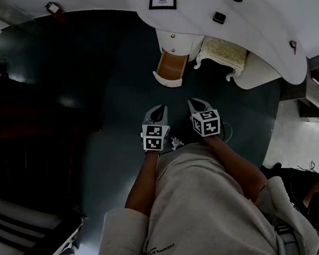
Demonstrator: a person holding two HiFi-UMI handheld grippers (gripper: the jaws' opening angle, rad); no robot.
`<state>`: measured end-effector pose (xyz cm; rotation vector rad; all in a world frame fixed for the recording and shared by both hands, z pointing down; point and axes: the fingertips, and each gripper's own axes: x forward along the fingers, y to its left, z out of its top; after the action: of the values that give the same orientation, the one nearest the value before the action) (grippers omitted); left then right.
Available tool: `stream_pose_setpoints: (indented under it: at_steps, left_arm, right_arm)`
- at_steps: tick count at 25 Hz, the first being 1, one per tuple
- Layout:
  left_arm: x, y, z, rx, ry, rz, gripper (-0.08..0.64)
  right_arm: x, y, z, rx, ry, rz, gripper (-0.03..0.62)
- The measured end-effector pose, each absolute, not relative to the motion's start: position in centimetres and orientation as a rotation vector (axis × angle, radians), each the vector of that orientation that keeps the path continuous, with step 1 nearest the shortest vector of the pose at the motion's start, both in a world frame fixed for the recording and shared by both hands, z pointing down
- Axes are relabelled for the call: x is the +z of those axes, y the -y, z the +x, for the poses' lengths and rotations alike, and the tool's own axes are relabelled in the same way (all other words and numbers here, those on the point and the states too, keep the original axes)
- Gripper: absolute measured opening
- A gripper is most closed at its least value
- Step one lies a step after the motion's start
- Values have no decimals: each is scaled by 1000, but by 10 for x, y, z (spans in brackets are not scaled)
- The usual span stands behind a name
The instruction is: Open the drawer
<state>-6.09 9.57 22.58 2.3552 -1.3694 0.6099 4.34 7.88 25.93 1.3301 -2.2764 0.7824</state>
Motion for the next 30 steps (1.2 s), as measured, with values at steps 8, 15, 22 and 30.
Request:
stream_pose_setpoints:
  at_steps: [8, 15, 22, 30]
  left_arm:
    - [225, -98, -72, 591, 1404, 2332, 11]
    - [225, -100, -75, 596, 1415, 2326, 11]
    - [227, -94, -70, 591, 1407, 2327, 11]
    - [233, -95, -70, 598, 1407, 2306, 11]
  right_arm:
    - [254, -81, 38, 733, 2280, 1322, 15]
    - [254, -85, 39, 713, 2257, 1315, 15]
    - [257, -80, 45, 717, 2253, 1324, 15]
    - [258, -79, 51, 722, 2250, 1331, 15]
